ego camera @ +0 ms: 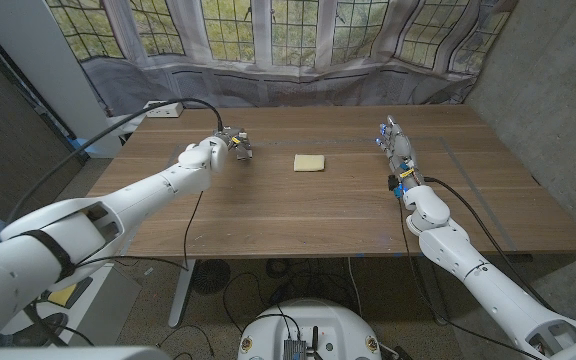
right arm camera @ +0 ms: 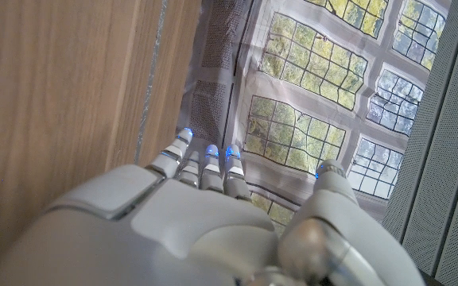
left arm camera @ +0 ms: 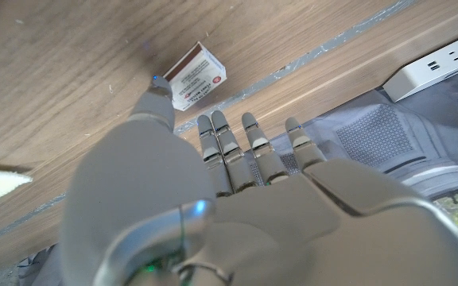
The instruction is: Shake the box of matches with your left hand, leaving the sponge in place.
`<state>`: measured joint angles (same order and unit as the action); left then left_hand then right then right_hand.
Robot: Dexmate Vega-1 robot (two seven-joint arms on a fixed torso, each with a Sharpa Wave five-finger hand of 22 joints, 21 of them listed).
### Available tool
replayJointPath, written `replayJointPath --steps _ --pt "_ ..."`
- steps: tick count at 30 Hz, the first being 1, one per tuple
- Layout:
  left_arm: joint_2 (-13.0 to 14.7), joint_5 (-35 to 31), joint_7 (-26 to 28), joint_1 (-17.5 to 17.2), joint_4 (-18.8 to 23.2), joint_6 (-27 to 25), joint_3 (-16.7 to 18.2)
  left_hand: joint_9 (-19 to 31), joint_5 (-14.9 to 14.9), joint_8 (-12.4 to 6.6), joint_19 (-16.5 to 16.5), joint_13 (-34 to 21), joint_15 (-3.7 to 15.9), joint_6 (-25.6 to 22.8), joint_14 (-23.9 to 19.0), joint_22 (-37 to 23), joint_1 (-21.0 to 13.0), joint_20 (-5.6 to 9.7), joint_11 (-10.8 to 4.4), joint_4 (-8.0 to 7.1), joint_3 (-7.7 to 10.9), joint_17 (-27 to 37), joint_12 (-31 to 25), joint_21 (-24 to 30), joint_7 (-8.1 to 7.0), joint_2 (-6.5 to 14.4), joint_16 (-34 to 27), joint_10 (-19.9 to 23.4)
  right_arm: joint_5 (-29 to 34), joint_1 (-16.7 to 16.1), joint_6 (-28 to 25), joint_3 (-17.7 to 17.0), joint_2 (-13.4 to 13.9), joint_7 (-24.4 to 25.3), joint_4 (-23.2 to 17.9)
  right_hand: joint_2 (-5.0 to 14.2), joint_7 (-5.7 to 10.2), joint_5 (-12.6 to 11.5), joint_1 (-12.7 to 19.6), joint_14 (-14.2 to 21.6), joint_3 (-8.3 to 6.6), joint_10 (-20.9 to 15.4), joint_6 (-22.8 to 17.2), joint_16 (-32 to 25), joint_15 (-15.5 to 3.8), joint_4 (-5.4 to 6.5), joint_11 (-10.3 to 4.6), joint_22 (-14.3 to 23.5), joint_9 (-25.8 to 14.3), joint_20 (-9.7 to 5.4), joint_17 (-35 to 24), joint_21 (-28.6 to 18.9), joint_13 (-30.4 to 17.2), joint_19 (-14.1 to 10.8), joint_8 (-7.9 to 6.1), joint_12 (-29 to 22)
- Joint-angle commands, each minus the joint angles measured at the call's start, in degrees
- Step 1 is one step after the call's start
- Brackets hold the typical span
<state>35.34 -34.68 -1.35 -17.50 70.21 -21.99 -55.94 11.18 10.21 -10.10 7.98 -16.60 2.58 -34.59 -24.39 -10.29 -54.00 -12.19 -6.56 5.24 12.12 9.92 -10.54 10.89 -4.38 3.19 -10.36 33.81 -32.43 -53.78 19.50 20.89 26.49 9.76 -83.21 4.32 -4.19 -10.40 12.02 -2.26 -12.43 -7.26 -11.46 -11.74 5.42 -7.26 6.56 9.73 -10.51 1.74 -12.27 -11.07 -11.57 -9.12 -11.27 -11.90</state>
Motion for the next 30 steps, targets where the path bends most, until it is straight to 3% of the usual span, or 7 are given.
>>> replayJointPath --steps 1,2,8,14,25,30 --pt "1.8 2.6 3.2 -3.3 3.4 0.8 3.5 0.0 0.2 -0.04 -1.5 0.4 -1.01 2.8 1.9 -0.1 3.8 -0.28 0.69 -1.90 -0.18 0.3 0.0 -0.2 -0.02 1.4 0.2 -3.9 0.1 0.0 -0.3 0.2 0.0 -0.1 -0.2 0.33 -0.11 0.1 -0.1 0.0 0.02 -0.6 -0.2 -0.4 -0.17 -0.23 0.05 0.2 -0.3 -0.17 -0.1 -0.1 -0.2 0.0 0.07 0.0" --pt "1.9 3.3 4.0 -3.8 3.6 1.2 4.1 0.0 0.1 -0.04 -2.0 0.6 -1.36 3.7 2.6 -0.1 5.0 -0.27 0.64 -2.52 -0.30 0.4 -0.1 -0.2 0.24 1.9 0.2 -4.9 0.1 0.0 -0.3 0.2 0.1 -0.1 -0.2 0.33 -0.08 0.1 -0.1 0.0 0.02 -0.6 -0.2 -0.4 -0.19 -0.22 0.06 0.2 -0.3 -0.17 -0.1 -0.1 -0.2 0.0 0.07 0.0" --pt "2.6 6.2 5.6 -5.5 4.6 3.1 6.4 -0.3 -0.2 0.22 -4.3 1.8 -2.56 12.6 7.6 -0.2 11.3 -0.24 4.43 -4.89 -1.32 0.5 -0.1 0.0 0.77 2.8 0.3 -12.4 0.2 -0.2 -0.5 0.3 0.2 0.0 -0.5 0.35 -0.05 0.1 -0.1 0.0 0.01 -0.6 -0.2 -0.4 -0.13 -0.23 0.00 0.2 -0.3 -0.14 -0.1 -0.1 -0.2 0.0 0.08 0.0" --pt "3.5 7.2 6.7 -7.6 8.1 1.1 8.2 -0.4 -0.2 0.21 -7.4 2.5 -4.05 17.8 11.1 -0.3 17.9 -0.25 5.53 -7.89 -3.47 0.7 -0.4 -0.3 1.01 2.5 0.1 -16.4 0.4 -0.2 -0.4 0.4 0.2 0.0 -0.6 0.28 -0.10 0.1 0.2 0.6 -0.09 -1.4 -0.5 -0.5 -1.53 -0.41 -0.52 0.2 -0.2 -0.72 0.0 -0.3 -0.2 -0.5 -0.01 -0.3" --pt "5.4 12.7 9.8 -11.8 13.2 4.2 13.4 -0.5 0.0 -0.11 -8.5 3.0 -4.39 20.2 12.9 -0.3 23.7 -0.19 6.63 -10.59 -5.81 0.7 -0.9 0.1 3.20 1.7 -0.1 -17.8 1.1 -0.1 0.7 0.5 -0.2 0.1 -0.2 0.28 -0.20 0.1 0.3 0.7 -0.11 -1.6 -0.7 -0.5 -1.57 -0.45 -0.63 0.2 -0.2 -1.41 0.0 -0.4 -0.1 -0.9 -0.06 -0.2" --pt "5.8 16.2 11.6 -14.5 15.8 5.9 16.3 -0.6 0.2 -0.51 -9.2 3.2 -4.51 19.7 13.4 -0.4 25.2 -0.17 7.17 -11.25 -6.41 0.7 -1.1 0.0 4.37 1.5 -0.1 -17.6 0.9 -0.1 1.8 0.4 -0.5 -0.4 0.6 0.41 -0.40 0.1 0.5 1.0 -0.23 -1.5 -0.6 -0.6 -2.12 -0.51 -0.35 0.2 -0.2 -2.98 0.1 -0.8 0.0 -2.3 0.01 -0.1"
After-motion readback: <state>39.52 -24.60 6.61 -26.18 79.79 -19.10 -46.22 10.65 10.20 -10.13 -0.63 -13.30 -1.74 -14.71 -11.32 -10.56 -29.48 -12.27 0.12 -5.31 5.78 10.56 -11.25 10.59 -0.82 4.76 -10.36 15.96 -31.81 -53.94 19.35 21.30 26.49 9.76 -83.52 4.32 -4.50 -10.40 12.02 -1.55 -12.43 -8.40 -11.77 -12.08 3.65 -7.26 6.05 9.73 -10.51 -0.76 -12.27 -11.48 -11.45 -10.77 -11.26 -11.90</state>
